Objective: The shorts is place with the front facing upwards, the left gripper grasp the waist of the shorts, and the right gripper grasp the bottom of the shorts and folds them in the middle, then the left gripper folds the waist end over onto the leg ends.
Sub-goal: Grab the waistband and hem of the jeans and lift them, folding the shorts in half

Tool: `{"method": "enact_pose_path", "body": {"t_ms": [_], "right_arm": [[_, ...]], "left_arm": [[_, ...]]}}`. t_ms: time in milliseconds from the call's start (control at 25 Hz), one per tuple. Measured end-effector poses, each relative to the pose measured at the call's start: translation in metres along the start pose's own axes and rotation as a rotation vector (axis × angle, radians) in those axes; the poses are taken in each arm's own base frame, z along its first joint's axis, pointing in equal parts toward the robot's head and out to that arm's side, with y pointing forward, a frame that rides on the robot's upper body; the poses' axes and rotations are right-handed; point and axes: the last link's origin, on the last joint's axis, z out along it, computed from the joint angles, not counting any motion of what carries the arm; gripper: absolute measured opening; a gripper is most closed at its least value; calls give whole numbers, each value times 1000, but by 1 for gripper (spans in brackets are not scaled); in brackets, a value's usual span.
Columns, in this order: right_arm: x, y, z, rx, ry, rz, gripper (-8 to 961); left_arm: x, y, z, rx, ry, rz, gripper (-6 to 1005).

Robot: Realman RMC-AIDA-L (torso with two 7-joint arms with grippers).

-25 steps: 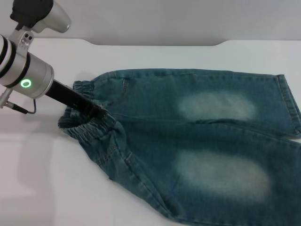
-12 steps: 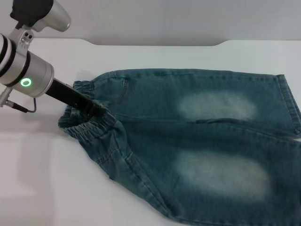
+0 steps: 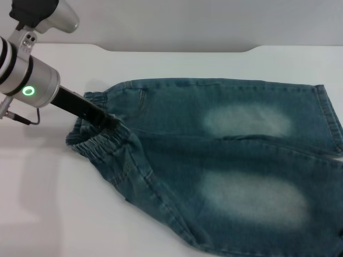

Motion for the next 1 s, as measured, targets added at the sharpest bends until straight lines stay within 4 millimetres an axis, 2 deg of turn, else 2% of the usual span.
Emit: {"method": "enact_pose_path", "body": {"t_ms": [160, 520, 600, 640, 800, 1000], "right_arm": [[3, -2, -2, 8, -28, 7, 555], [14, -23, -12, 111, -266, 16, 555], [17, -31, -17, 178, -413, 14, 555], [17, -31, -17, 178, -413, 14, 555], [23, -43, -29, 297, -720, 31, 555], [38, -43, -42, 374, -1091, 64, 555]], "left_arm": [[1, -3, -1, 16, 9, -2, 33], [1, -5, 0, 24, 11, -4, 34], [0, -4, 0, 22, 10, -5, 34], [0, -4, 1, 21, 10, -5, 34], [1, -3, 1, 19, 9, -4, 34], [2, -2, 1, 17, 9, 2, 32]]}}
